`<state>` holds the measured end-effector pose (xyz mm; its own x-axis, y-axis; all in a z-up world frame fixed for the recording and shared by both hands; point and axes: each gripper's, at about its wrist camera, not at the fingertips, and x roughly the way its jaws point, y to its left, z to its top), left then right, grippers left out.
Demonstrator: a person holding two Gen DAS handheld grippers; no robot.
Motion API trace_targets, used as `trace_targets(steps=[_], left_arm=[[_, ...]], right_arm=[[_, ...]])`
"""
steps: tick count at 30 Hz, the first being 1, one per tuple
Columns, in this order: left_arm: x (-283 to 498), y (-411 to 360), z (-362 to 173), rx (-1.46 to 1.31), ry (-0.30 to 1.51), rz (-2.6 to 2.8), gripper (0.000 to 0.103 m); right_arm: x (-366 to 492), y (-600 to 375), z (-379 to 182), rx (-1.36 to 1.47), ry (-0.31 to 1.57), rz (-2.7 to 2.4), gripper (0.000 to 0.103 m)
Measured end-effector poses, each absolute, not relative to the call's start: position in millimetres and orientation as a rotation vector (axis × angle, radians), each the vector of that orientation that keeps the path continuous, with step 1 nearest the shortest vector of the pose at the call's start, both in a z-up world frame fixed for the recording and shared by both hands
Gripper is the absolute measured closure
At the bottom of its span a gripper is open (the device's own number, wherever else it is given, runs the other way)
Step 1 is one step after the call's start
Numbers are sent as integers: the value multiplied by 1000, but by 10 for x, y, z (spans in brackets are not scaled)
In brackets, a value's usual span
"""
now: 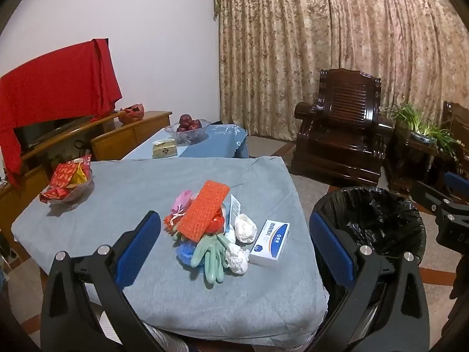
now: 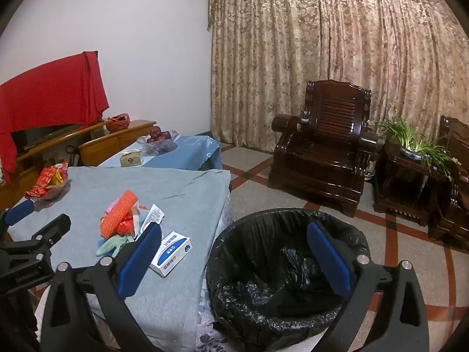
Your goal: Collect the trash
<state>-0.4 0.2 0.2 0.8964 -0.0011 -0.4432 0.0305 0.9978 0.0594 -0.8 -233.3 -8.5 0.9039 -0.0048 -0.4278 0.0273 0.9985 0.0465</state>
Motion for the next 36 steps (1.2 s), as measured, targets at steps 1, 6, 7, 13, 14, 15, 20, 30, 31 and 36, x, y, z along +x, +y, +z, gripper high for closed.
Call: trace_targets(steps=[1,6,7,13,14,15,20,30,31,36], left_arm=[[-2,2,2,66,460,-17,5],[-1,1,3,68,464,-19,5],[-1,0,4,70,464,-19,5],[2,5,3,66,462,-16,5],[2,6,4,66,462,-16,5],[2,8,6,66,461,-16,5],[2,2,1,67,462,-16,5],[1,2,2,65,461,-16,5],[0,1,2,66,461,-15,5],[1,1,1,66,460,-15,5]], right_arm=[[-6,-2334,-87,52,442,-16,6],[-3,-2335,-87,54,442,-15,6],[-5,-2335,-85,54,442,-15,6],[6,-2335,-89,54,450,-15,6],[4,-2332,-86,54,449,-15,6],[2,-2329,-82,54,448,-15,6],[-4,-2347,-84,57,448,-15,6],[-7,-2338,-80,57,449,-16,6],[-7,-2338,-81,57,449,-15,6],[-11,-2341,-84,58,448,-15,6]])
